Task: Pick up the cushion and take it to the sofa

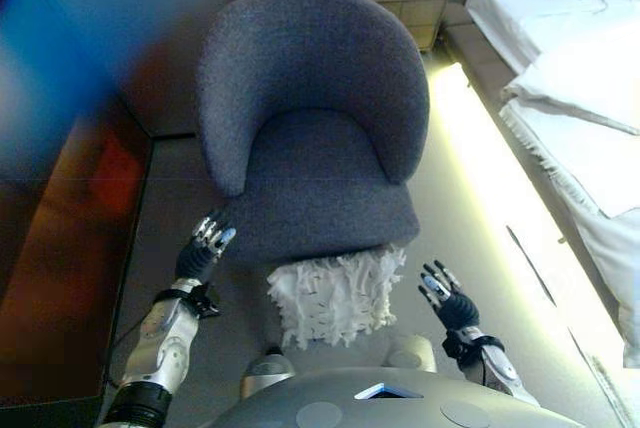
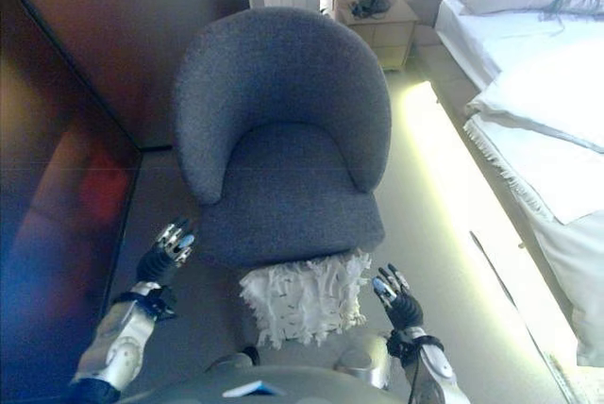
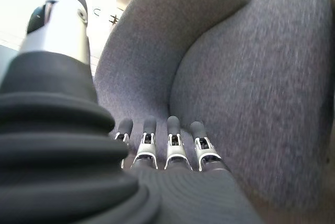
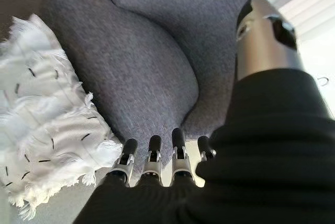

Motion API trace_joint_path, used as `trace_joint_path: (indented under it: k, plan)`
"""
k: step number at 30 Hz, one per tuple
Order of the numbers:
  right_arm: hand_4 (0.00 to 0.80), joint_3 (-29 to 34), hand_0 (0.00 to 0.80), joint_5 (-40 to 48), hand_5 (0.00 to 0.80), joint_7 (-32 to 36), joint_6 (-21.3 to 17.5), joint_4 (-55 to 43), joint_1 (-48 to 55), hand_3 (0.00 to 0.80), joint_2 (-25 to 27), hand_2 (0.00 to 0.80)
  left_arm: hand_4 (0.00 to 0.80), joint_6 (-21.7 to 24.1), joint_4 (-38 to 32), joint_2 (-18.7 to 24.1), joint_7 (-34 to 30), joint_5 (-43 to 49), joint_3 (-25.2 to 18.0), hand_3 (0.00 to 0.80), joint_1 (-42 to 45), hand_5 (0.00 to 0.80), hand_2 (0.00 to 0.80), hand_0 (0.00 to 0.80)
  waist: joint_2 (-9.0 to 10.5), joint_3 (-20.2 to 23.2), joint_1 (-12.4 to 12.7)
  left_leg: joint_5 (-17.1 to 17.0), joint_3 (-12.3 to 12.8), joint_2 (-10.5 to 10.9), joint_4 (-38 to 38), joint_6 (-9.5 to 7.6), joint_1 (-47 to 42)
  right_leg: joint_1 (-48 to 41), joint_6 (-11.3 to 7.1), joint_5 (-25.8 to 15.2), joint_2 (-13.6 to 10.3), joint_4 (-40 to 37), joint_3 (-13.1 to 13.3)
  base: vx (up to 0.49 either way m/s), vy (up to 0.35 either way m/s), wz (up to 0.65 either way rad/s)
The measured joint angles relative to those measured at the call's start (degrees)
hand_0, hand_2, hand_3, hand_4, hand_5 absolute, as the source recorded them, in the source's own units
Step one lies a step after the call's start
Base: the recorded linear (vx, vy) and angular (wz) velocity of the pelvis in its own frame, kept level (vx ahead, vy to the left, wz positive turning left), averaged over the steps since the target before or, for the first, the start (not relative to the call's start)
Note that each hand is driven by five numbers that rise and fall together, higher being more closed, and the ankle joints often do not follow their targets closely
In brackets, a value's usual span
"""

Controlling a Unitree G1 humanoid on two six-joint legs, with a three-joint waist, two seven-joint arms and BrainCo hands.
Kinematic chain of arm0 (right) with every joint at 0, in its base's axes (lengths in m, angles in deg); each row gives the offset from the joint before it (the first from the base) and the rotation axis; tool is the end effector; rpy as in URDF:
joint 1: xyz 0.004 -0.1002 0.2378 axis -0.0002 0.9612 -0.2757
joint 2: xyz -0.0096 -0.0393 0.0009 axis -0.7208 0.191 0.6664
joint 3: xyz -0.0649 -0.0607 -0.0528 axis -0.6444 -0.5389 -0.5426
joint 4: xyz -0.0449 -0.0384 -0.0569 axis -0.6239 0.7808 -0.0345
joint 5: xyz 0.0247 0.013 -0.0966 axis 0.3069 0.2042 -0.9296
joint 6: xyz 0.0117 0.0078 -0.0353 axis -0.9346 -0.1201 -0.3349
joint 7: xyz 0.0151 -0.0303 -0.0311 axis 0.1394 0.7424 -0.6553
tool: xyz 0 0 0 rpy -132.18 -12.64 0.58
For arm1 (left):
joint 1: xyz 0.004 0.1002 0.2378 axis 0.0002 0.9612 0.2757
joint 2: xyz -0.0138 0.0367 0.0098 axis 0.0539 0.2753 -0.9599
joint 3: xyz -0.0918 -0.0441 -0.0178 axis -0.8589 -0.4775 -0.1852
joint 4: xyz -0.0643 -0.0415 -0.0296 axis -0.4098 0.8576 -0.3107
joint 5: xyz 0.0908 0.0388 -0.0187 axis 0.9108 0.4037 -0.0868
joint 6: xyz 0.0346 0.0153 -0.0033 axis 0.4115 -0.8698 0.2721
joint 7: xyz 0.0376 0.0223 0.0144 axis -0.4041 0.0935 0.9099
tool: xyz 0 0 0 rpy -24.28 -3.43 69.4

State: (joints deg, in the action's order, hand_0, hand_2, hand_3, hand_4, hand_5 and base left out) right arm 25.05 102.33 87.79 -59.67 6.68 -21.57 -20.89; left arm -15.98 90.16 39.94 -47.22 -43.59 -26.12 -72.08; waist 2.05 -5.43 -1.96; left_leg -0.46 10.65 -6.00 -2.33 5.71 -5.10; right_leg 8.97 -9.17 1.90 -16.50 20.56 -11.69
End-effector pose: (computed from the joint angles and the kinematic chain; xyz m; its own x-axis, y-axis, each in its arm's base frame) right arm 0.0776 -0.2050 -0.0567 0.8396 0.0452 -0.5413 0.2050 0.8964 0.3929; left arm 0.1231 0.2515 -0.0231 0.9281 0.0481 -0.3693 -0.1458 0.9594 -0.2416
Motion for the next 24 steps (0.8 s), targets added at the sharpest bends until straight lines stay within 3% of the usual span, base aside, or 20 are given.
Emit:
trace_joint_path:
  k: [1, 3, 6, 13, 21, 24]
  plan:
    - [0.000, 0.0, 0.000, 0.1, 0.000, -0.1, -0.2, 0.0, -0.4, 0.000, 0.1, 0.000, 0.000, 0.0, 0.0, 0.0, 0.3, 0.0, 0.2, 0.000, 0.3, 0.000, 0.000, 0.000, 0.59, 0.2, 0.1, 0.1, 0.6, 0.4, 0.2, 0.32, 0.5, -0.7, 0.90, 1.6, 1.1, -3.6, -0.3, -0.009, -0.038, -0.28]
    - [0.000, 0.3, 0.000, 0.1, 0.000, -0.4, -0.4, 0.4, -1.4, 0.000, 1.1, 0.000, 0.000, -0.1, 0.4, -1.9, 0.7, 0.0, 1.0, 0.000, -0.2, 0.000, 0.000, 0.000, -0.59, -0.2, -0.4, 0.1, -0.1, -0.3, 1.1, 0.46, 1.8, -1.9, 1.51, 0.3, 3.6, -8.2, 0.4, 0.016, 0.015, -0.09]
    - [0.000, 0.1, 0.000, 1.0, 0.000, -0.6, -0.4, -0.1, -1.7, 0.000, 2.2, 0.000, 0.000, 0.0, 0.0, -3.9, 0.7, 0.0, 1.0, 0.000, -0.1, 0.000, 0.000, 0.000, -0.99, -0.5, 0.0, 0.2, 0.3, -0.9, 1.1, 0.50, 1.6, -1.9, 2.13, -1.5, 5.0, -10.3, 1.6, 0.076, 0.042, -0.24]
    - [0.000, 0.4, 0.000, 1.1, 0.000, -0.1, -0.5, -0.1, -0.6, 0.000, 1.8, 0.000, 0.000, 0.7, 0.0, -3.5, 1.0, 0.0, 0.8, 0.000, 0.0, 0.000, 0.000, 0.000, 0.28, -0.1, 0.0, 0.9, 1.4, -0.5, 0.4, 1.15, -0.1, -5.3, 1.18, -3.2, 5.1, -15.0, 1.9, 0.044, 0.034, -0.07]
    - [0.000, 0.1, 0.000, 0.3, 0.000, -0.3, -0.5, 0.0, -1.1, 0.000, 1.7, 0.000, 0.000, 0.7, 0.1, -3.1, 1.3, 0.0, 0.8, 0.000, 0.0, 0.000, 0.000, 0.000, 0.59, 0.0, 0.2, 0.9, 1.5, -0.3, 0.4, 1.15, -0.2, -5.2, 1.35, -3.4, 4.9, -14.7, 1.9, 0.021, 0.042, -0.01]
    - [0.000, -0.2, 0.000, -2.5, 0.000, -0.5, -0.5, 1.2, -3.1, 0.000, 2.1, 0.000, 0.000, 0.4, 2.2, -3.0, 0.8, 1.4, 1.0, 0.000, -1.6, 0.000, 0.000, 0.000, 0.60, -1.2, 1.4, 2.4, 2.3, 0.3, 2.3, 0.51, -0.1, -3.9, 1.36, -3.4, 3.8, -11.7, 1.0, 0.028, 0.016, -0.16]
